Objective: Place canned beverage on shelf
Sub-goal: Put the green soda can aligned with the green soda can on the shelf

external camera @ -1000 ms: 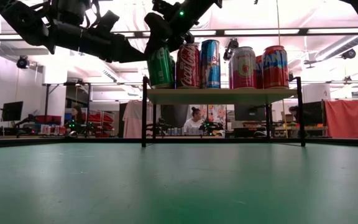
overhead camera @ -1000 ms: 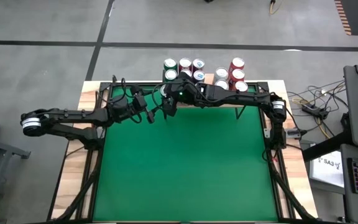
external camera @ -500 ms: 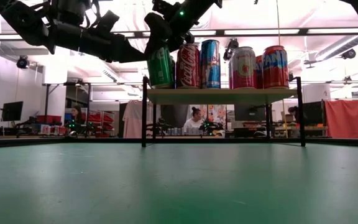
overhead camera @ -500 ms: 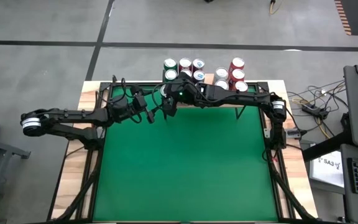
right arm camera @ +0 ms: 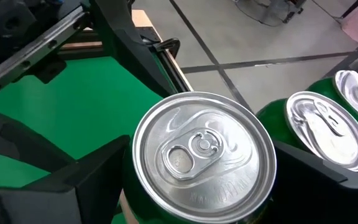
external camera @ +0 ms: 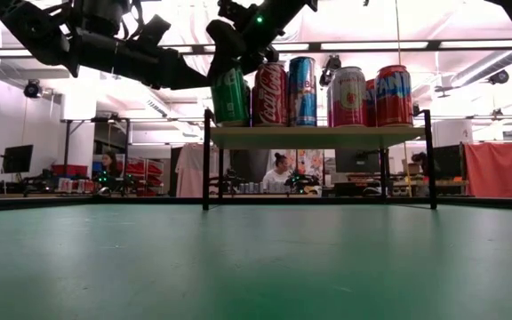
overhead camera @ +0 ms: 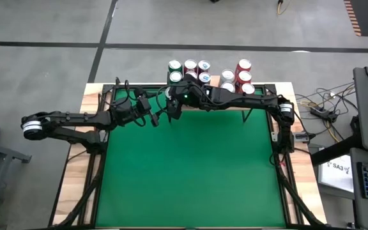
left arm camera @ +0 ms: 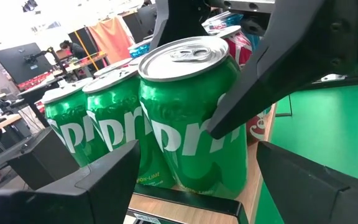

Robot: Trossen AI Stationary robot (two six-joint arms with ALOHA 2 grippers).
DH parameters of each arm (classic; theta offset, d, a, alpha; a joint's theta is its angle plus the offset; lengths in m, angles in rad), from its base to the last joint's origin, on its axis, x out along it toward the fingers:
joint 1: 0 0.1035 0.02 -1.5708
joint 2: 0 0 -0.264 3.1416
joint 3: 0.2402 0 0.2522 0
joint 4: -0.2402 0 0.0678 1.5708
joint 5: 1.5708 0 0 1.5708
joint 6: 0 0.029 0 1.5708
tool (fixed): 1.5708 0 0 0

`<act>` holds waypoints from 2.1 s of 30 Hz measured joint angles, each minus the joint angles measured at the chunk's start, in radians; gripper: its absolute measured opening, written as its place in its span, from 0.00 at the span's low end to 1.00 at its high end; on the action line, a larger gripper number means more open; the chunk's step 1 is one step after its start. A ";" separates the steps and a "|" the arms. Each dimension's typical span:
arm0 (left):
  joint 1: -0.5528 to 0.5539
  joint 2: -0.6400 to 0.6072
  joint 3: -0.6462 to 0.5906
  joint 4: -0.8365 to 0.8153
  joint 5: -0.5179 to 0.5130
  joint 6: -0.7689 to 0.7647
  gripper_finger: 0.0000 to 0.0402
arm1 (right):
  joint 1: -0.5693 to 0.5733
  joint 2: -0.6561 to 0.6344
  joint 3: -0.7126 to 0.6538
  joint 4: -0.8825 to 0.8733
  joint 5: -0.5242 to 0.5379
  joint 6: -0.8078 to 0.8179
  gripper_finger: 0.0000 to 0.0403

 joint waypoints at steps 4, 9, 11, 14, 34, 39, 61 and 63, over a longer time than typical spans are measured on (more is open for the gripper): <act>0.000 0.000 0.001 0.000 0.000 -0.008 0.76 | 0.000 0.000 0.000 0.000 0.003 0.002 0.81; 0.000 0.000 0.004 0.001 0.000 -0.011 0.76 | 0.000 0.000 0.000 0.000 0.003 0.013 0.81; 0.000 0.000 0.004 0.001 0.000 -0.011 0.76 | 0.000 0.000 0.000 0.000 0.003 0.013 0.81; 0.000 0.000 0.005 0.001 0.000 -0.015 0.76 | 0.000 0.000 0.000 -0.002 0.003 -0.005 0.81; 0.000 0.000 0.005 0.009 0.001 -0.019 0.76 | 0.000 0.000 0.000 0.012 0.003 -0.006 0.81; 0.000 0.000 0.005 0.009 0.001 -0.019 0.76 | 0.000 0.000 0.000 0.014 0.003 -0.002 0.81; 0.000 0.000 0.005 0.007 0.002 -0.019 0.76 | -0.001 0.000 0.000 0.015 0.003 0.022 0.81; 0.000 0.000 0.005 0.007 0.002 -0.019 0.76 | 0.000 0.000 0.000 0.014 -0.002 -0.012 0.81</act>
